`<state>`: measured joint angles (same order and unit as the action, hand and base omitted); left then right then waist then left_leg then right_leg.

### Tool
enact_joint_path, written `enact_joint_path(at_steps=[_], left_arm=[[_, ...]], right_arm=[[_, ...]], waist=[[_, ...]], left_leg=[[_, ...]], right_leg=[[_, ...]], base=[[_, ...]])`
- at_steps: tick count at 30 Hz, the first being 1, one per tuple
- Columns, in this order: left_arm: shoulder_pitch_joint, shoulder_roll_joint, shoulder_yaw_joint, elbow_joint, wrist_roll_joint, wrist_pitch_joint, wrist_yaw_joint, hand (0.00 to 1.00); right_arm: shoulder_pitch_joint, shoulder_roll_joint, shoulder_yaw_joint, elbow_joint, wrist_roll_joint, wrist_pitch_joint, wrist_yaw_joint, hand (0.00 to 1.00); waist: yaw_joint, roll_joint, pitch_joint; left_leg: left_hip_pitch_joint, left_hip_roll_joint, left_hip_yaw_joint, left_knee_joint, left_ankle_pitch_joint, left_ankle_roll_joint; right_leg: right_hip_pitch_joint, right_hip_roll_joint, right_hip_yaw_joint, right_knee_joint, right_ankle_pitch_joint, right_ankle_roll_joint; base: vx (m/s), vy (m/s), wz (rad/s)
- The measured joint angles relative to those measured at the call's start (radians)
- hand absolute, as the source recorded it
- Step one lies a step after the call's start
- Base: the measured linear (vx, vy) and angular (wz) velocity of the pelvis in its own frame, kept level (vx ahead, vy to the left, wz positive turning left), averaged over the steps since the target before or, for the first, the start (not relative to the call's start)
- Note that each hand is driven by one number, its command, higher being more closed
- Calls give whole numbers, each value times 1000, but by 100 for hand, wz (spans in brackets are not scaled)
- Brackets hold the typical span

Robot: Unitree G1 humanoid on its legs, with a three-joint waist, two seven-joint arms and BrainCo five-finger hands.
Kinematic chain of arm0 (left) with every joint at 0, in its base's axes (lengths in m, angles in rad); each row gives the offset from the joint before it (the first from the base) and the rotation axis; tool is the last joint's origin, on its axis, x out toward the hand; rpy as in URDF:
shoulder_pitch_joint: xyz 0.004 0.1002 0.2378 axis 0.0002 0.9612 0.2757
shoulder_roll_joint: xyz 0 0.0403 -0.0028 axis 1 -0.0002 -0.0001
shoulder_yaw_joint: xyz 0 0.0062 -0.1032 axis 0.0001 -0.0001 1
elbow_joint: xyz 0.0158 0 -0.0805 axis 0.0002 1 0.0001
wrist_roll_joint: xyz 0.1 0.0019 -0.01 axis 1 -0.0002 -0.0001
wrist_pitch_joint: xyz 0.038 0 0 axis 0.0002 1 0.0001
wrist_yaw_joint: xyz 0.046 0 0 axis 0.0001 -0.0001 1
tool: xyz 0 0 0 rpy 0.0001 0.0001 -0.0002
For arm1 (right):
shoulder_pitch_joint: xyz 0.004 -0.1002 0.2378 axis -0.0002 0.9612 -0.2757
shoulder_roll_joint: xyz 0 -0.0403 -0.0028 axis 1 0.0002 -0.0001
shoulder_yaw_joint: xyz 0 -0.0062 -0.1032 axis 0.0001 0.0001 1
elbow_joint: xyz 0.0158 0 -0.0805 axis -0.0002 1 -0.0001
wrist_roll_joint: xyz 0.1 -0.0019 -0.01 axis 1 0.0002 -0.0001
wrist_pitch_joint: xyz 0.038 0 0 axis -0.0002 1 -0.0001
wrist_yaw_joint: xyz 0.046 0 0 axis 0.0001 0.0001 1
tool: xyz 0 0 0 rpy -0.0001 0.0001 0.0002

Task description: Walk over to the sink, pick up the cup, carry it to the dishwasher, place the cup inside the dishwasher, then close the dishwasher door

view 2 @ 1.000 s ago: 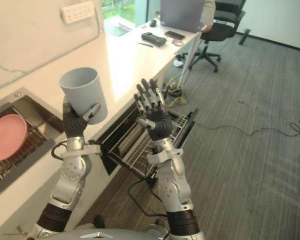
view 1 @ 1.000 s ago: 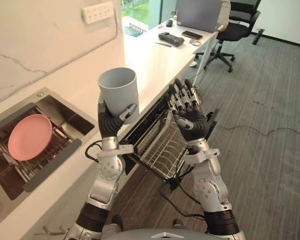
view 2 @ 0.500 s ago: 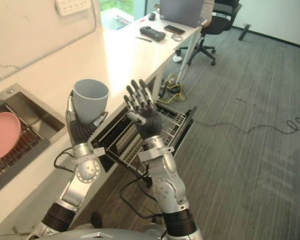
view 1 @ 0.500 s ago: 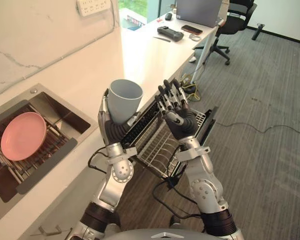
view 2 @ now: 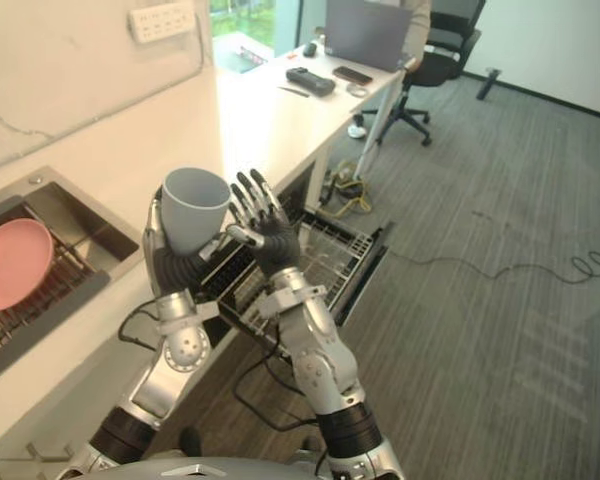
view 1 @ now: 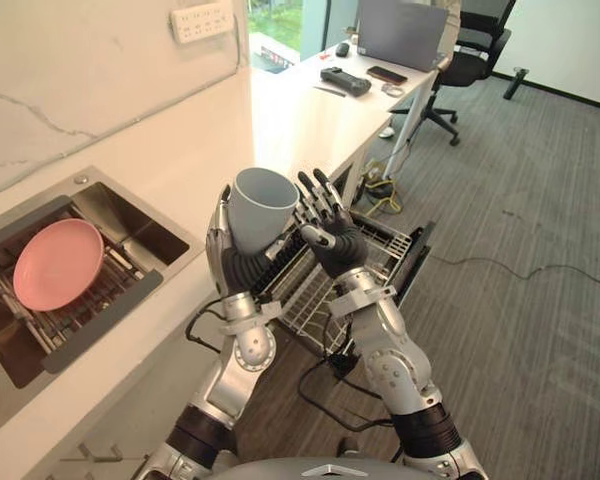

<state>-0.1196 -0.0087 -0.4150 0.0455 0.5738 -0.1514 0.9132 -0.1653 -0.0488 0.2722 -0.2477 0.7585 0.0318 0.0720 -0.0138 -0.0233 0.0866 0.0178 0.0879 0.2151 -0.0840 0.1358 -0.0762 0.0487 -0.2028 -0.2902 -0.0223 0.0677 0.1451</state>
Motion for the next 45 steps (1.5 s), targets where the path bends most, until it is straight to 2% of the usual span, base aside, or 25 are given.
enact_joint_path(at_steps=[4, 15, 19, 27, 32, 38, 39, 45], left_arm=[[-19, 0, -19, 11, 0, 0, 0, 100], [-27, 1, -39, 16, 0, 1, -6, 100], [-31, 0, -52, 43, 0, 14, -8, 100], [-45, 0, -62, 46, 0, 28, -11, 100], [-45, 6, -65, 46, 0, 35, -11, 100], [-45, 19, -69, 46, 1, 36, -11, 100], [-45, 19, -69, 46, 1, 38, -11, 100], [-45, 23, -70, 46, 2, 59, -10, 100]], right_arm=[[-13, -1, 2, 30, -19, 23, -33, 0], [-78, -2, 38, 37, -27, 51, -61, 0], [-79, -3, 39, 71, -61, 61, -61, 0], [-84, -3, 40, 71, -89, 64, -63, 0], [-91, -5, 43, 71, -99, 82, -70, 0], [-120, -43, 67, 71, -118, 93, -78, 0], [-120, -42, 67, 71, -122, 96, -78, 100], [-121, -43, 68, 71, -138, 99, -84, 100]], waist=[[4, 1, -8], [8, 3, -10], [12, 7, -39], [14, 10, -41], [15, 16, -45], [18, 23, -52], [19, 23, -52], [21, 24, -53]], left_leg=[[-4, -1, -14, -1, 3, 0], [-6, -1, -27, -1, 13, 1], [-17, -2, -29, -1, 17, 2], [-18, -2, -40, -1, 21, 3], [-23, -2, -51, -2, 21, -2], [-35, -2, -53, -2, 23, -3], [-34, -2, -53, -2, 23, -3], [-34, -2, -53, -1, 27, 2]], right_leg=[[5, 0, -13, 0, 0, 0], [10, 0, -24, 0, 1, -1], [3, 0, -26, 0, 3, -3], [6, 0, -34, 0, 4, -3], [11, -1, -48, -1, 1, 0], [2, 0, -51, -2, 3, -1], [2, 0, -51, -3, 3, -2], [4, 0, -51, -6, 9, -5]], base=[[-20, -1, 9], [-9, -1, 3], [-4, -1, 1], [-19, -3, 2], [-30, -7, 8], [-11, -3, 1], [0, 0, 0], [0, 0, 0]])
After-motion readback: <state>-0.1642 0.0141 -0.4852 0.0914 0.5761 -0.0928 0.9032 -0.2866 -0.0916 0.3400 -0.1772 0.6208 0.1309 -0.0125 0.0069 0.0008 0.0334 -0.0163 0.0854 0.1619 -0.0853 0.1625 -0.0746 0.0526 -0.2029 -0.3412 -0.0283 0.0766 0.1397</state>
